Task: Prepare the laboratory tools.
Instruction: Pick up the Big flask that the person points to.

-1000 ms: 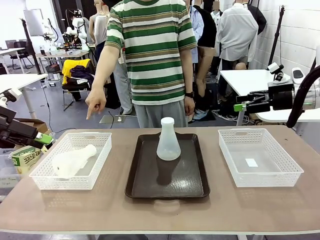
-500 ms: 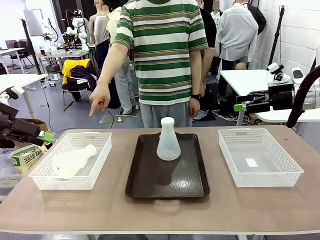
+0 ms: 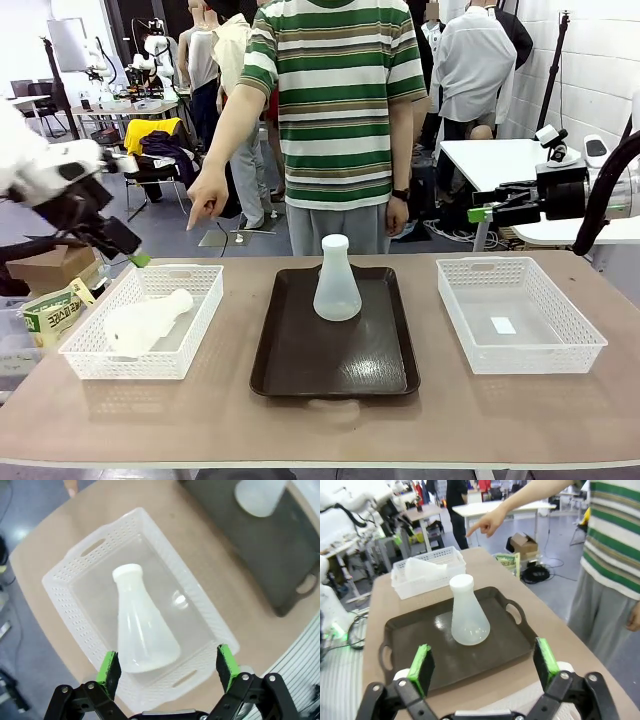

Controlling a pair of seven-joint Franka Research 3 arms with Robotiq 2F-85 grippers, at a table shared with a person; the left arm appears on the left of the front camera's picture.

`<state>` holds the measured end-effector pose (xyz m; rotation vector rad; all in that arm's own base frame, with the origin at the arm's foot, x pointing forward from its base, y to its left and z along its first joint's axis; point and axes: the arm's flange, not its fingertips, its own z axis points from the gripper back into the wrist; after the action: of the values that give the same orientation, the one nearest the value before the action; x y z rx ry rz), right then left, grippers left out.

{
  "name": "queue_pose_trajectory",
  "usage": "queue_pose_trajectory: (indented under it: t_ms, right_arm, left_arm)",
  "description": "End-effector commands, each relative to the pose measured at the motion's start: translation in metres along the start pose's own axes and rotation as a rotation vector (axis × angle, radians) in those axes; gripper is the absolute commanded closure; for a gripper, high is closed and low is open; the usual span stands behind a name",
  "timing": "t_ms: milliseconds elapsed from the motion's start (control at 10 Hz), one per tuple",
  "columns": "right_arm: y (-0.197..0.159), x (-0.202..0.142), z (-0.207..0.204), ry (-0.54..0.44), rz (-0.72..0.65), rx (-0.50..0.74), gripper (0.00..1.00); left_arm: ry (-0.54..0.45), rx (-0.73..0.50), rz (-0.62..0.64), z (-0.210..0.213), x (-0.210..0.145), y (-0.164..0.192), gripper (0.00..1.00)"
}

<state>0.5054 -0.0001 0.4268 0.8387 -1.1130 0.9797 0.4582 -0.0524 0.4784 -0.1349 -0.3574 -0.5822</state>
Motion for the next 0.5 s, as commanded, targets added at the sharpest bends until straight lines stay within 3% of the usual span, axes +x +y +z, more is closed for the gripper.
queue_pose_trajectory:
  t_ms: [0,200,400]
  right_arm:
    - [0.0,0.001,-0.001,0.018,-0.013,-0.004,0.0]
    - [0.0,0.001,-0.001,0.018,-0.013,-0.004,0.0]
    - [0.0,0.001,-0.001,0.018,-0.013,-0.004,0.0]
  left_arm:
    - [0.151,0.081,-0.083,-0.018,0.041,0.009,0.0]
    - [0.193,0.173,-0.155,-0.052,0.062,0.005,0.0]
    - [0.22,0.15,-0.212,-0.093,0.068,0.005,0.0]
